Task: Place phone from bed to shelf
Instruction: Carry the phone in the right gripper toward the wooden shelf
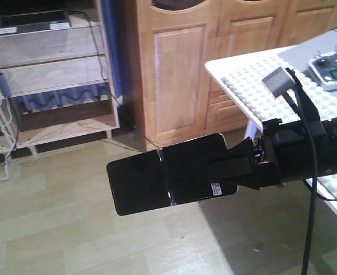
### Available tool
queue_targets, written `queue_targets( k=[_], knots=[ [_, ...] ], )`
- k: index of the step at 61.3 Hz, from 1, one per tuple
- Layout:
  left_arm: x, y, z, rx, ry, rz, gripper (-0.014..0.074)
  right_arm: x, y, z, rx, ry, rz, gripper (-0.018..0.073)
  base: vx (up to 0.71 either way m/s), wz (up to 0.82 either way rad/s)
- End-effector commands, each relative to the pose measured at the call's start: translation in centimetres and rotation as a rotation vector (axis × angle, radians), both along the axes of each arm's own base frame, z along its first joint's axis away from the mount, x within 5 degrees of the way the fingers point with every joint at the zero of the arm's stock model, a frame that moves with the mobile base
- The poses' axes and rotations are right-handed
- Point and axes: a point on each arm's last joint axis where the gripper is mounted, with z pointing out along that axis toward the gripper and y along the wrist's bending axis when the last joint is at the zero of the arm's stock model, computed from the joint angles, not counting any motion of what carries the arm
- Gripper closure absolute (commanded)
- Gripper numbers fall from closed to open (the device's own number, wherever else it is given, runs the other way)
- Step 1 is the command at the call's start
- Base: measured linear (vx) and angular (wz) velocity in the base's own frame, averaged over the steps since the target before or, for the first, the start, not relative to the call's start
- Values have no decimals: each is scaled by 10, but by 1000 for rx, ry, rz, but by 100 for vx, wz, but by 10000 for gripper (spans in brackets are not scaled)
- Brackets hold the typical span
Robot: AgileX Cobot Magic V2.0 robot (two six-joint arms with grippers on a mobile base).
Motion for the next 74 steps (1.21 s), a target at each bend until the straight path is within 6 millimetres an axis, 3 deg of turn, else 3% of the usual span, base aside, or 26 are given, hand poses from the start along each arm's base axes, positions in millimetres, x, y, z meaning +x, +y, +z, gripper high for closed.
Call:
queue_targets(
  k=[1, 74],
  knots=[
    [0, 1, 6, -6, -76, 11, 596, -10, 3, 23, 110, -21, 45, 561, 18, 35],
    [0, 1, 6, -6, -76, 11, 596, -10, 3, 23, 110, -21, 45, 561, 19, 36]
  ],
)
